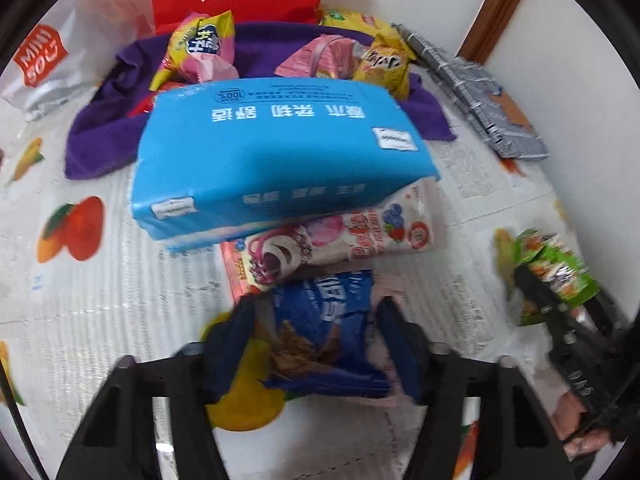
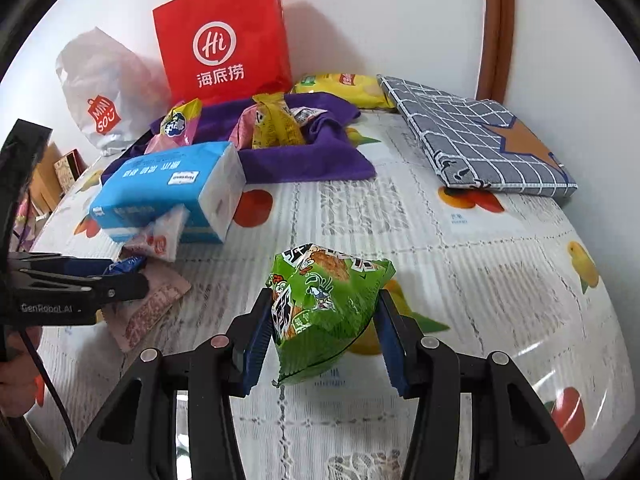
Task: Organize snacks
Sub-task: 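Grasp the green snack bag with the right tool while the left grasps the blue biscuit packet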
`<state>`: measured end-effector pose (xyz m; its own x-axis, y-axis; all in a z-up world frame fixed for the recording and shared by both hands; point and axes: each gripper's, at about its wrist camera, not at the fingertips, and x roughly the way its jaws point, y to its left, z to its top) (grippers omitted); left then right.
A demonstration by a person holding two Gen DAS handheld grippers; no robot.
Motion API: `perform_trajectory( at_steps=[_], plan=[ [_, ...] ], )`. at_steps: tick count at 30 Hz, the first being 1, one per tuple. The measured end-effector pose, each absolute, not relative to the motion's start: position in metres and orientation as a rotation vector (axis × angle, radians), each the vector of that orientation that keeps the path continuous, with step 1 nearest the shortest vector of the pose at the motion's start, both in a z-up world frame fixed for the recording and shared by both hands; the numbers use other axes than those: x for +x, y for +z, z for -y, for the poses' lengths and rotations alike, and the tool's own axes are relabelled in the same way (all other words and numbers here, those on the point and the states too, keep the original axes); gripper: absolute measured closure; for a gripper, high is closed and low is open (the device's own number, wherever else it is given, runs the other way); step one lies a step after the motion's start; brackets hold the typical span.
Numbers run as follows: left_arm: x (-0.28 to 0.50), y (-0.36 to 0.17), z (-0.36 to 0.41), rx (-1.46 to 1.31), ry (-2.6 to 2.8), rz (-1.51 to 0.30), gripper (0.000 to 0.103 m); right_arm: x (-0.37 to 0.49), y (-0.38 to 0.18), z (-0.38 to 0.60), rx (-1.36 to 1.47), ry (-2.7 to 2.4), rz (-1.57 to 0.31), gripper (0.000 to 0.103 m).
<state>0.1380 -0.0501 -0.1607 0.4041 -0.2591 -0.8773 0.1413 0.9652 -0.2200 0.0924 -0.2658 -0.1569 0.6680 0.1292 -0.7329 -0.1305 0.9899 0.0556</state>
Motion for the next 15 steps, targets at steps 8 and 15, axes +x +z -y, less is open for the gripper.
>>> perform_trajectory(
  at_steps=[8,15],
  plan=[
    [0.114,-0.147,0.029,-0.054,-0.172,-1.075,0.063,0.088,-0.163,0.248,-0.007,0.199,-0.832,0.054],
    [0.095,-0.155,-0.009,-0.022,-0.025,-1.048,0.063,0.09,-0.171,0.224,-0.023,0.282,-0.832,0.054]
  ],
)
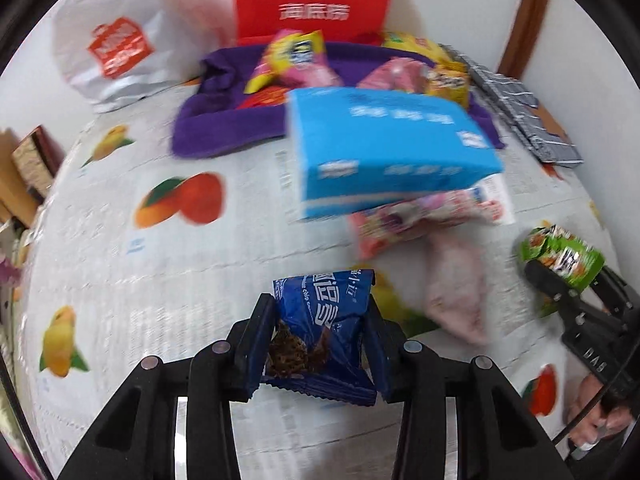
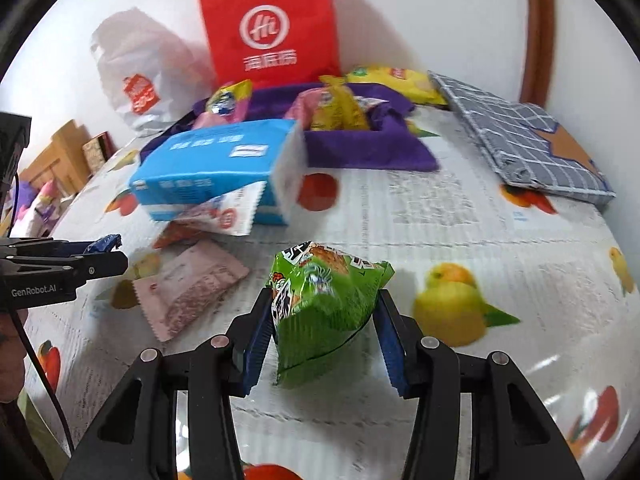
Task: Organize snacks
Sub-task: 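Grasp the green snack bag with the right tool while the left grasps the blue biscuit packet, then lift and carry the blue packet with the left tool while the right carries the green bag over the towel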
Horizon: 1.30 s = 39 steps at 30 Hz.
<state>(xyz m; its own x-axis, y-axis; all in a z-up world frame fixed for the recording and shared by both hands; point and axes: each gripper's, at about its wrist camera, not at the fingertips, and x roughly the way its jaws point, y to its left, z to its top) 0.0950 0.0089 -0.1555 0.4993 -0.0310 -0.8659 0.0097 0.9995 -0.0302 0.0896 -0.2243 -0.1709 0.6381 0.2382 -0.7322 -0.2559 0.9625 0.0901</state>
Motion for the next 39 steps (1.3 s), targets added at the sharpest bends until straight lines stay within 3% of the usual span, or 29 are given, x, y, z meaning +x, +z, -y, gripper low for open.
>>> perform_trajectory(
  at_steps=[13,39],
  plan=[
    [0.087,-0.174,-0.022,-0.005,0.077,-0.876,0.061,0.094,-0.184,0.213,-0.044,0.263,-0.86,0.054],
    [0.083,-0.173,-0.022,-0.019,0.071,-0.872,0.062,0.092,-0.181,0.222,0.017,0.266,-0.837,0.058]
  ],
)
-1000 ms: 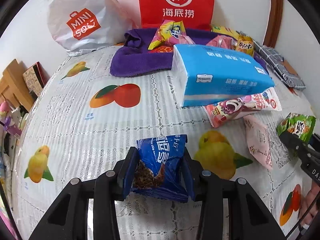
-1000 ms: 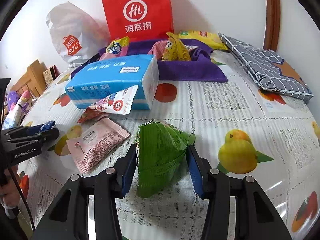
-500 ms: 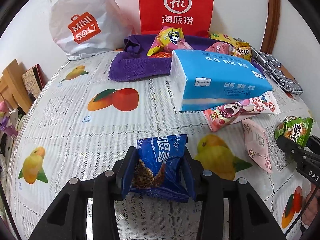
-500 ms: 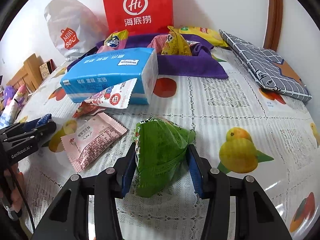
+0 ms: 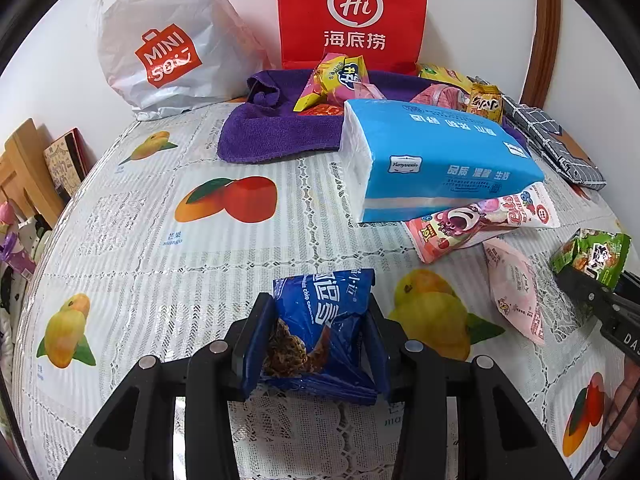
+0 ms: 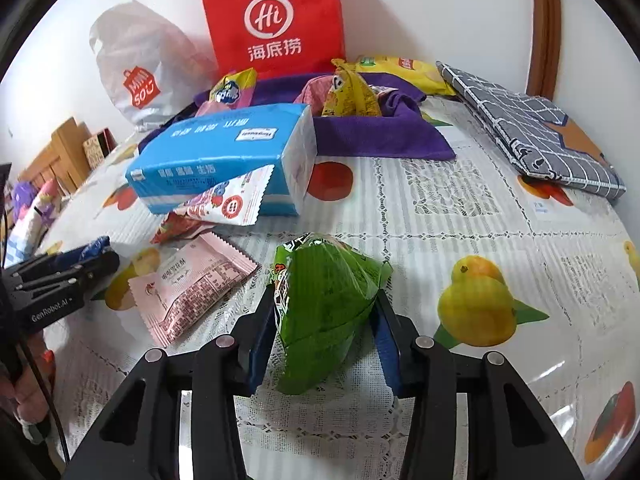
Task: Organize snacks
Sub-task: 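Lift and carry the blue packet with the left tool while the right carries the green bag over the towel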
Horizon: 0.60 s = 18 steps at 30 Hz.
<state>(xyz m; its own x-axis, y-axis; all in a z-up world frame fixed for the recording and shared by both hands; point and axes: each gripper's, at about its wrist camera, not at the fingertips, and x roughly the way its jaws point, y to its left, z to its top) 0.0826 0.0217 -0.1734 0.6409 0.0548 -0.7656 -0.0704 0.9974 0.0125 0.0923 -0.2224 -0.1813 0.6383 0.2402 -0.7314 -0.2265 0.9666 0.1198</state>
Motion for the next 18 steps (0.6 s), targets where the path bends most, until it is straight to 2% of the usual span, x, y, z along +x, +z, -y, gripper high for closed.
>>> perform_trajectory(
  at_steps=[8,18],
  plan=[
    [0.075,-0.163,-0.023,-0.037,0.061,-0.876,0.063,0.089,-0.175,0.232,0.057,0.266,-0.829,0.06],
    [0.073,-0.112,-0.026,-0.061,0.052,-0.849,0.063,0.08,-0.117,0.231,0.037,0.271,-0.747,0.06]
  ],
)
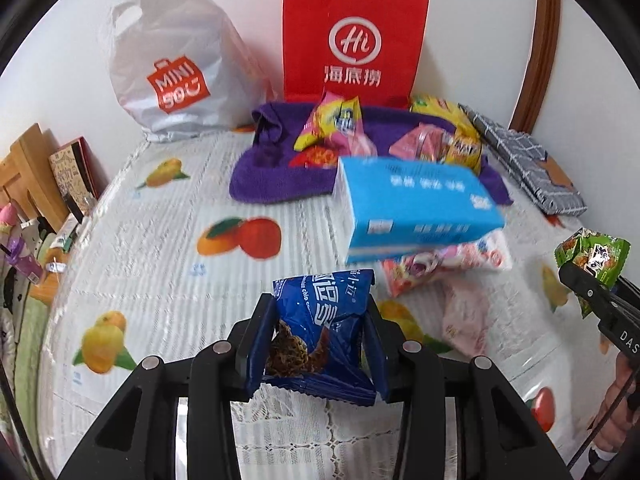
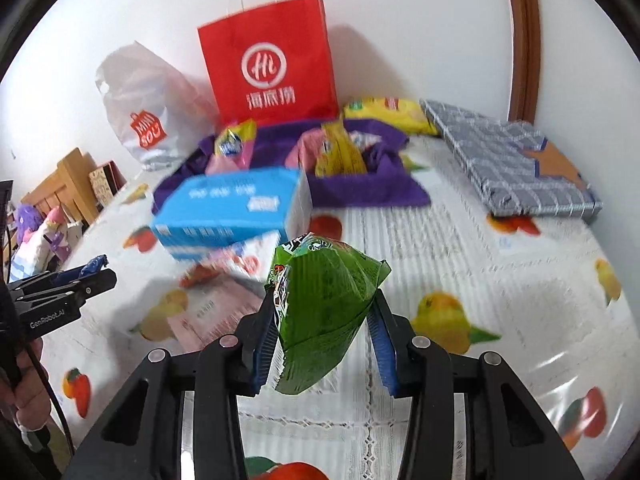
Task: Organize snacks
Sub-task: 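Lift and carry the blue packet with the left tool while the right carries the green bag over the towel, then open the left tool dropping the blue packet while the right drops the green bag onto the towel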
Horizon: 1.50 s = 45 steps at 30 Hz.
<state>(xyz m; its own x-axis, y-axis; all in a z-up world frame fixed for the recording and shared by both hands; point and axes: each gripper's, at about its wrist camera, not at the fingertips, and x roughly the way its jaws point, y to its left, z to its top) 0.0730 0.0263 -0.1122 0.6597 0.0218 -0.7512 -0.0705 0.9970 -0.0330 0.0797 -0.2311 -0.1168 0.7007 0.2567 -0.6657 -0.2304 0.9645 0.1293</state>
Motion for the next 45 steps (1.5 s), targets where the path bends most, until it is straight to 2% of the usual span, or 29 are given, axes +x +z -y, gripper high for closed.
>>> perform_trajectory(
  at_steps=[12,24,32,37,45],
  plan=[
    [0.124,-0.038,-0.035,-0.085,0.039,-0.79,0.062,0.137,-0.04,0.215,0.039,0.261,-0.653,0.06],
    [0.21,-0.008,-0.052,-0.11,0.068,-0.786,0.061,0.244,-0.003,0.206,0.082,0.269,-0.661,0.06],
    [0.266,-0.013,-0.043,-0.14,0.035,-0.823,0.061,0.302,-0.005,0.198,0.077,0.27,-0.659,0.06],
    [0.287,-0.022,-0.04,-0.151,0.036,-0.799,0.061,0.328,-0.036,0.197,0.088,0.281,-0.728,0.06],
    [0.304,-0.047,-0.057,-0.203,0.058,-0.881,0.062,0.343,-0.066,0.201,0.059,0.267,-0.807,0.06]
  ],
)
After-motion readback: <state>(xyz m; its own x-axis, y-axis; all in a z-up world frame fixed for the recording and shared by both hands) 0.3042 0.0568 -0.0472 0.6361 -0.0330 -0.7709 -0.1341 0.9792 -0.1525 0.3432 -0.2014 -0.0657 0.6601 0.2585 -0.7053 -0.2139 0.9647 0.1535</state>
